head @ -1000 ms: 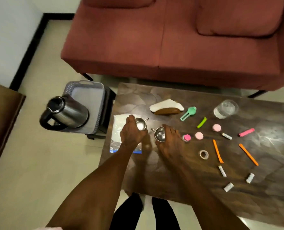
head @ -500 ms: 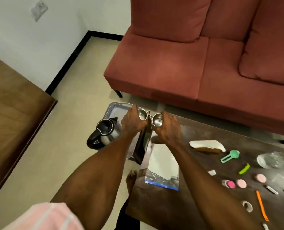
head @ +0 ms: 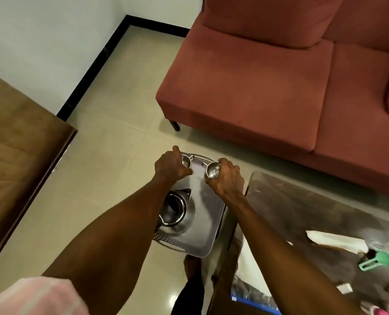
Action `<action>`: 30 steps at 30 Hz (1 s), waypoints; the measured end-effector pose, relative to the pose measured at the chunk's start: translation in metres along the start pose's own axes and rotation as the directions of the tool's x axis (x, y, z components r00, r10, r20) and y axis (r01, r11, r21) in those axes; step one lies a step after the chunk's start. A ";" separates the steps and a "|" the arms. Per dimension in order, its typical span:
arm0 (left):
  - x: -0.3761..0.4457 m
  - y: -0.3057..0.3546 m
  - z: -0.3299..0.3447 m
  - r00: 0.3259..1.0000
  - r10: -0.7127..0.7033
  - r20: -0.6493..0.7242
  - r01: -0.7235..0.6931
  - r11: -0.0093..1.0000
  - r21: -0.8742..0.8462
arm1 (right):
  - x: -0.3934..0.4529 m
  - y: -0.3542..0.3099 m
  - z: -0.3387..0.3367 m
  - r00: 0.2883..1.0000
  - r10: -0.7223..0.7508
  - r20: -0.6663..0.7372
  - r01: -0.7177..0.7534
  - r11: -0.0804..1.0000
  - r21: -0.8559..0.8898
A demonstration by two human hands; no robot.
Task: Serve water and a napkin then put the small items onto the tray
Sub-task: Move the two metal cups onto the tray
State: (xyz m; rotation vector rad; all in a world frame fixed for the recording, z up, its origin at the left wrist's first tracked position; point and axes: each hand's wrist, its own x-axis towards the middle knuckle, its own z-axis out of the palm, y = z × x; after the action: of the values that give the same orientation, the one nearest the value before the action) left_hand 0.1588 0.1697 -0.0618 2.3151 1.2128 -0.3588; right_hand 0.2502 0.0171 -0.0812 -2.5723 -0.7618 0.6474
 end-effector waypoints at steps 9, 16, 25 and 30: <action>0.056 -0.033 0.040 0.992 0.054 0.113 -0.062 0.996 0.066 | 0.042 0.001 0.074 0.997 -0.010 0.075 0.016 0.998 -0.067; 0.071 -0.027 0.045 0.993 0.043 0.108 -0.060 0.984 0.165 | 0.056 -0.005 0.094 0.993 0.037 0.113 -0.032 0.998 -0.051; 0.074 -0.032 0.053 0.992 0.077 0.104 -0.092 0.985 0.149 | 0.062 -0.013 0.103 0.993 0.055 0.108 -0.055 0.998 0.001; 0.073 -0.033 0.050 0.990 0.083 0.115 -0.101 0.983 0.153 | 0.060 -0.016 0.105 0.991 0.073 0.111 -0.077 0.997 0.024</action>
State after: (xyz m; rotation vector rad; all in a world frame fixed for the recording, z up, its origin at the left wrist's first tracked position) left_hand 0.1726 0.2090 -0.1467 2.4419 1.0548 -0.5583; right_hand 0.2333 0.0876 -0.1794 -2.5674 -0.6878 0.8233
